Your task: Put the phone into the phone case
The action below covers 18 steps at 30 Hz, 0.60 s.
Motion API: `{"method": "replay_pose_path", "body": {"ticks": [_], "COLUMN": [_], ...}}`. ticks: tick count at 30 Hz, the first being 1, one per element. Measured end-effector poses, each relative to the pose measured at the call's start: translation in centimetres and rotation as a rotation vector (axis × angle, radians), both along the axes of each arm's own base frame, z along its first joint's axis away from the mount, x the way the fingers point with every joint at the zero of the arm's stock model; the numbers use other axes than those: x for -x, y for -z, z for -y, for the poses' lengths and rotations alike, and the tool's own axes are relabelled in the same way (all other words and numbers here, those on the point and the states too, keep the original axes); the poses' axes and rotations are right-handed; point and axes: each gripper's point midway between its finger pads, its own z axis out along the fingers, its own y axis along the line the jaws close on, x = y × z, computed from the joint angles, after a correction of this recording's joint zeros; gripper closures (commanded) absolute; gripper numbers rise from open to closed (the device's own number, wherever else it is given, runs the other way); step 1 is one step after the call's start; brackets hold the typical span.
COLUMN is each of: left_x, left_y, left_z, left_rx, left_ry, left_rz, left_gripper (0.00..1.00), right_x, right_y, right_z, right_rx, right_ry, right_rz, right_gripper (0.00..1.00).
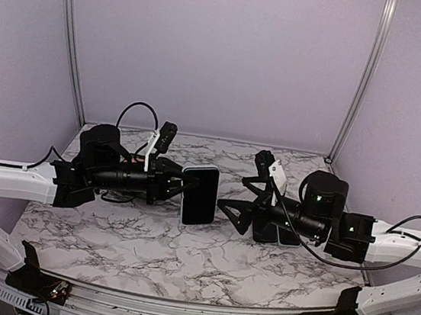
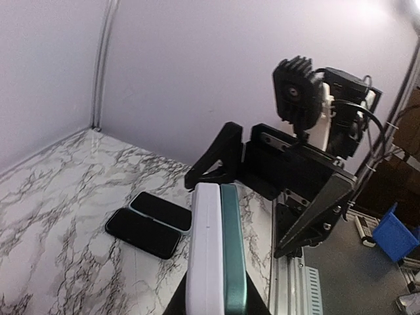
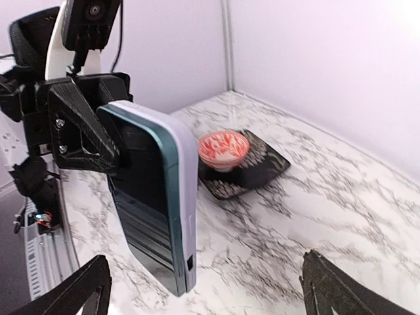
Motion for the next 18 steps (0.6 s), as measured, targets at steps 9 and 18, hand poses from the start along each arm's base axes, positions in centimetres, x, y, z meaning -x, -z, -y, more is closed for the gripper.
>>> {"method": "replay_pose_path", "body": {"ticks": [9, 18], "left_x": [7.0, 7.8], "left_y": [-4.6, -3.1], "left_z": [-0.1, 0.0], "left_rx": [0.06, 0.004], "left_ry": [0.208, 0.242], "left_rz": [0.308, 0.362], "left_gripper": [1.0, 1.0], "right_x": [5.2, 7.2], "right_y": [-6.7, -6.7], "right_z": [-3.1, -5.0], "right_rx": [-0.102, -0.093], "right_ry": [-0.381, -0.552], "right_rz": [0.192, 0.199], "right_gripper": [0.36, 0.82]}}
